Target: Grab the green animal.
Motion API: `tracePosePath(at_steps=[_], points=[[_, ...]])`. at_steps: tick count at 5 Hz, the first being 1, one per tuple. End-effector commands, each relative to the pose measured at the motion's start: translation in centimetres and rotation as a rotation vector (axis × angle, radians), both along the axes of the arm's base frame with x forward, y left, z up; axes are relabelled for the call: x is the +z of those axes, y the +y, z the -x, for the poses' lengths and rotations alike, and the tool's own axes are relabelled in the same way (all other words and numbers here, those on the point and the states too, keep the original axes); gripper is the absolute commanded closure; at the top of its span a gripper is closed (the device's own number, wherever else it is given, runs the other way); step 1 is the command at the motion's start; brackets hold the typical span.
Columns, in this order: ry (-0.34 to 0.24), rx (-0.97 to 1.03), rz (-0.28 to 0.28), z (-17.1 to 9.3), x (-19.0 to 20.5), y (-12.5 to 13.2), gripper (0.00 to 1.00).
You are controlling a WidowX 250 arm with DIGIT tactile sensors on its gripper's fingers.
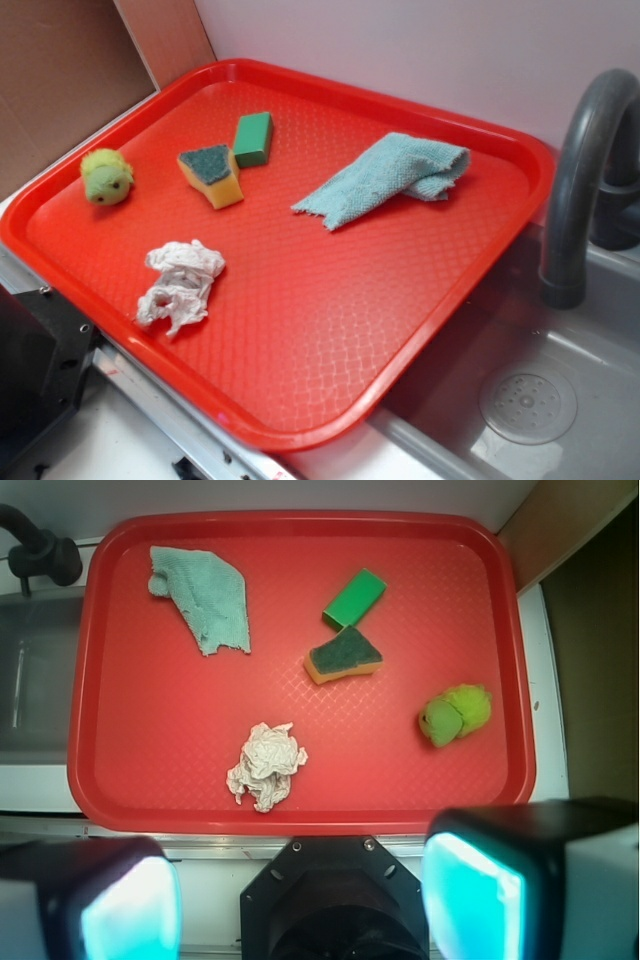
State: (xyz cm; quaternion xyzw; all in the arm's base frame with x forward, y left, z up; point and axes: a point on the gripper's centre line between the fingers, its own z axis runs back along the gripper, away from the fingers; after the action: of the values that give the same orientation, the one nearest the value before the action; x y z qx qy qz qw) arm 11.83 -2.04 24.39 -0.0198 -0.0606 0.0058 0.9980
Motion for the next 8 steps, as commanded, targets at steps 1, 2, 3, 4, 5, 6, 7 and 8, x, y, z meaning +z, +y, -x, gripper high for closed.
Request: tracePosePath(at_steps=[1, 2, 3, 4, 5, 6, 7, 8], points=[[0.0, 0.0, 0.0, 0.0, 0.0, 0.0, 0.0], [-0.053, 0.248, 0.067, -0.8, -1.3, 1.7, 0.0], [-0.11, 0.496, 0.089, -1.6, -2.6, 3.4, 0.0], [-0.161, 0.744, 0.077, -2.6, -5.1, 5.4, 0.0], [-0.172, 0.991, 0.033, -3.3, -8.5, 7.5, 0.0], [-0.21, 1.098, -0.034, -4.7, -11.8, 9.8, 0.0], [-0.209, 1.131, -0.061, -5.4, -14.6, 10.9, 0.0], [-0.234, 1.142, -0.132, -5.6, -16.9, 11.8, 0.0]])
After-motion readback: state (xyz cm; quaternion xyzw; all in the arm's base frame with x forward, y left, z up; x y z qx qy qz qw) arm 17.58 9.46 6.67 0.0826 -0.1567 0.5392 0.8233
